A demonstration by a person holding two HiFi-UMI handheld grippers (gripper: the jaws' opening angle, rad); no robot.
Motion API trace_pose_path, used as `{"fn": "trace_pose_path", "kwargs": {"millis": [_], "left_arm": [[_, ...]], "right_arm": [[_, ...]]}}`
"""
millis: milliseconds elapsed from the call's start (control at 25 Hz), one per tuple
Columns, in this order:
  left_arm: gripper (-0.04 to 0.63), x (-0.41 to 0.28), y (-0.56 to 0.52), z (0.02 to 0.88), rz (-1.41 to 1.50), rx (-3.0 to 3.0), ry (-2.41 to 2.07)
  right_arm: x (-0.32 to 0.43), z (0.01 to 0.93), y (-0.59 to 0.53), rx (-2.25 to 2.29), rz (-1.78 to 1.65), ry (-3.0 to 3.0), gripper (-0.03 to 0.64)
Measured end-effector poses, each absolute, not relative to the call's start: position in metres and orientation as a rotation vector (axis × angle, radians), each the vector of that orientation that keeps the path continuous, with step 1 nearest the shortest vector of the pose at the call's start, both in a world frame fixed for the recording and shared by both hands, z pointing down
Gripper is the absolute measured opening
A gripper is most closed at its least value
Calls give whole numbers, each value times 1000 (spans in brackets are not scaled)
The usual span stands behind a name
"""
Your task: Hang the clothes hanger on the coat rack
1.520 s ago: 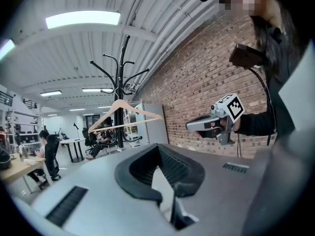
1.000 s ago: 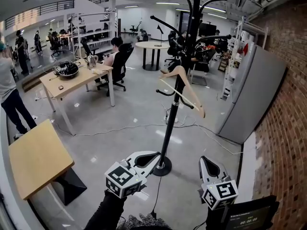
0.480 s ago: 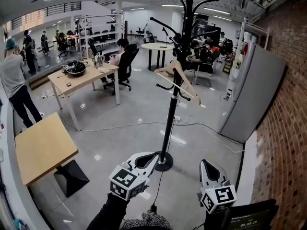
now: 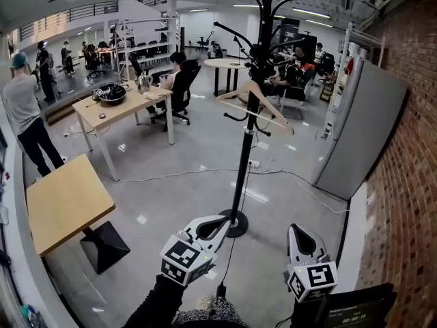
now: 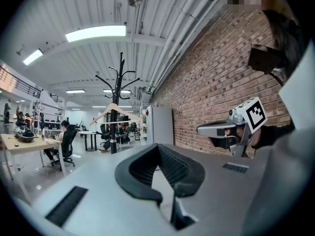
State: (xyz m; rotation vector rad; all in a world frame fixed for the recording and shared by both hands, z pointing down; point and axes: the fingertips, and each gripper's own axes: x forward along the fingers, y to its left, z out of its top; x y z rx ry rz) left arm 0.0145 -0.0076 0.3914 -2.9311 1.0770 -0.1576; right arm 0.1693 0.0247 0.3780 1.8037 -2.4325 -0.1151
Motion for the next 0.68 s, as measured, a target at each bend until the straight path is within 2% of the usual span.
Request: {"fn": "trace_pose_path", "kwargs": {"millis": [680], "left_arm": [[7, 8, -14, 394, -137, -2884, 1226]], "right_arm": [[162, 383, 26, 1795, -101, -2445, 9]]}}
